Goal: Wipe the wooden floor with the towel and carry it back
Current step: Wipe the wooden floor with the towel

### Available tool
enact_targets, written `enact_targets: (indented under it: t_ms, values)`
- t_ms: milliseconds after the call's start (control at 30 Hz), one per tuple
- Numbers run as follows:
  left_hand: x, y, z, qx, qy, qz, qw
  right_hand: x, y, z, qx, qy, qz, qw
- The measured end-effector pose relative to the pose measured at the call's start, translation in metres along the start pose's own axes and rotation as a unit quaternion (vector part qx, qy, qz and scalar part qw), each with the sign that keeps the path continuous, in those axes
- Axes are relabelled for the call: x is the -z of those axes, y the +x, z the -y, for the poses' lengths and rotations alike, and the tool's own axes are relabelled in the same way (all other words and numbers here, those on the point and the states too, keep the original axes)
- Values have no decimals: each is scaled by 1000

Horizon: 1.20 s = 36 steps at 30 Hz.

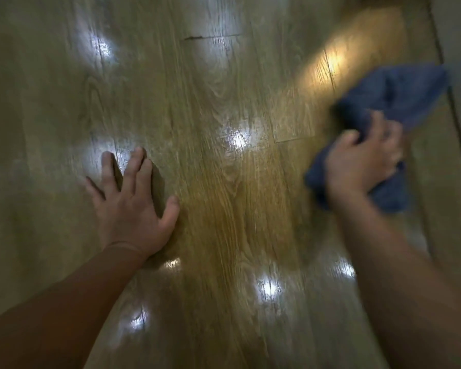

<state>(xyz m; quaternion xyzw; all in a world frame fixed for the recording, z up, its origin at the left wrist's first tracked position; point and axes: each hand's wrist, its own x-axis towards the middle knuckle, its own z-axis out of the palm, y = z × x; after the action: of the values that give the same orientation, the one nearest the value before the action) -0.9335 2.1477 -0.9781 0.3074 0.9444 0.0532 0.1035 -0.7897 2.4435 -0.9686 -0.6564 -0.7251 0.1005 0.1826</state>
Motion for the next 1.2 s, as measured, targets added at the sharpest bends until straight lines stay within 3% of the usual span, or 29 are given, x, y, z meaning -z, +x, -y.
enact_targets:
  t_ms: [100,133,200,233,267,300,367,500,567,633,733,800,900,1000,1067,1200]
  values:
    - [-1,0,0,0,0,-5,1000,-5,-127,52,186,53,63,979]
    - [-1,-3,1,0,-4,-11,1000,-1,-162,65,283,72,126,948]
    - [-1,-3,2,-9,-7,-20,1000,2,-179,70,456,101,236,852]
    - [-2,-2,3,-14,-1,-18,1000,-1,-162,62,509,116,258,813]
    - [-2,-2,3,-18,5,-12,1000,-2,-138,48,530,128,263,796]
    - [-1,-3,3,-18,4,-7,1000,1,-110,27,520,126,263,803]
    - [-1,-1,2,-14,-5,-10,1000,14,-45,-29,433,86,234,866]
    - [-1,-2,3,-22,0,-17,1000,59,71,-147,119,9,163,979]
    - [-1,-2,5,-22,4,-18,1000,66,93,-164,-10,17,123,992]
    - [-1,-1,4,-24,-6,-18,1000,55,75,-143,-56,5,60,997]
    - [-1,0,2,-21,-19,-18,999,30,-19,-65,35,-25,-5,999]
    - [-2,0,2,-25,-18,-15,999,16,-102,-11,130,13,2,991]
    - [-6,0,6,-21,-10,-19,1000,17,-207,40,296,89,154,938]
    - [-10,-3,6,-20,4,-33,999,23,-202,28,411,121,228,874]
    - [-8,-1,6,-17,-13,-41,999,30,-152,-10,416,101,210,879]
    - [-4,-6,5,-3,-21,-58,998,80,-11,-179,238,-10,163,957]
